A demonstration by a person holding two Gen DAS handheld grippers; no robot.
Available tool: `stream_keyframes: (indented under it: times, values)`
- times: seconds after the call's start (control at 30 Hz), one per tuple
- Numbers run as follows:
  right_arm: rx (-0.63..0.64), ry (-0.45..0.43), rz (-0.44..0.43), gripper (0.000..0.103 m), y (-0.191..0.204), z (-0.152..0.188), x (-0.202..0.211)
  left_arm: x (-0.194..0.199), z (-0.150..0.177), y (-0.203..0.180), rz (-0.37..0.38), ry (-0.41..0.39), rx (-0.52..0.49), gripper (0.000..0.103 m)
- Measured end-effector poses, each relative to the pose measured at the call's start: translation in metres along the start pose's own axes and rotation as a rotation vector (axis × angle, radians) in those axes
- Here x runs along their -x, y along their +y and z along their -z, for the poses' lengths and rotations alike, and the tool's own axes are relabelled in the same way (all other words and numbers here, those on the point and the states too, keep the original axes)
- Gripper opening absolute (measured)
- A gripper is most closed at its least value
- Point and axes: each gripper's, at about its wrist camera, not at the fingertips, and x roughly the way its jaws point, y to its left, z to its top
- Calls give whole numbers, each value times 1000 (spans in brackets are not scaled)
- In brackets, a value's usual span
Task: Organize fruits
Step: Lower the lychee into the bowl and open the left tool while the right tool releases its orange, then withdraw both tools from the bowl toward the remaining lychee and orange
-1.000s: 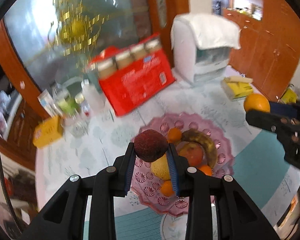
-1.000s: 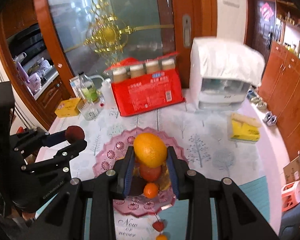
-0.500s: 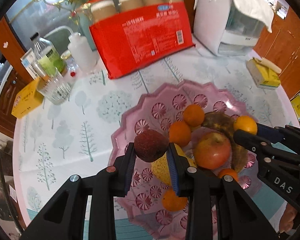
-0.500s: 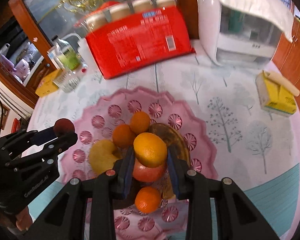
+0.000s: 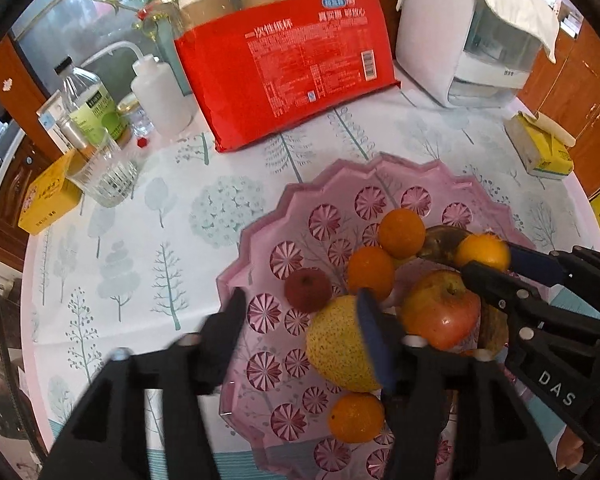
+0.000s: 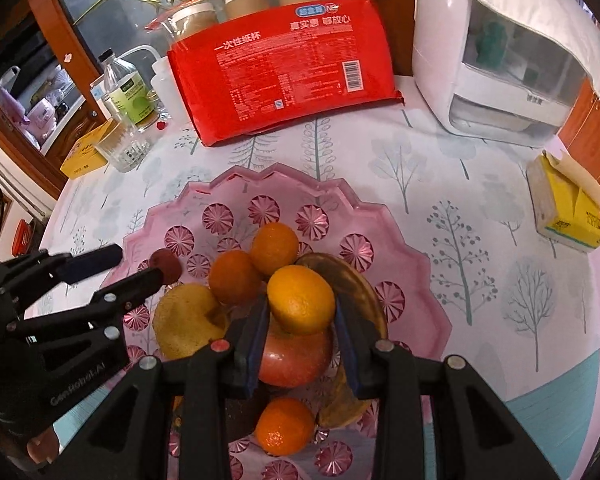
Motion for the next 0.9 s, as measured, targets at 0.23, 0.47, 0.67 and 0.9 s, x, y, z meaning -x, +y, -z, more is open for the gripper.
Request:
stream_keyframes:
  times: [0.23, 0.47, 0.67, 0.9]
  values:
    - [8, -31, -5, 35, 4, 1, 12, 15, 1, -1, -20, -27, -3, 75]
    - [12, -67, 3, 39, 7, 6, 33, 33, 4, 0, -27, -41, -5, 77]
    - [6, -94, 4, 39, 8, 12, 53, 53, 9, -1, -24, -61, -8, 77]
    - [5, -130, 13, 39, 11, 22, 83, 83, 16, -8, -15, -100, -34, 77]
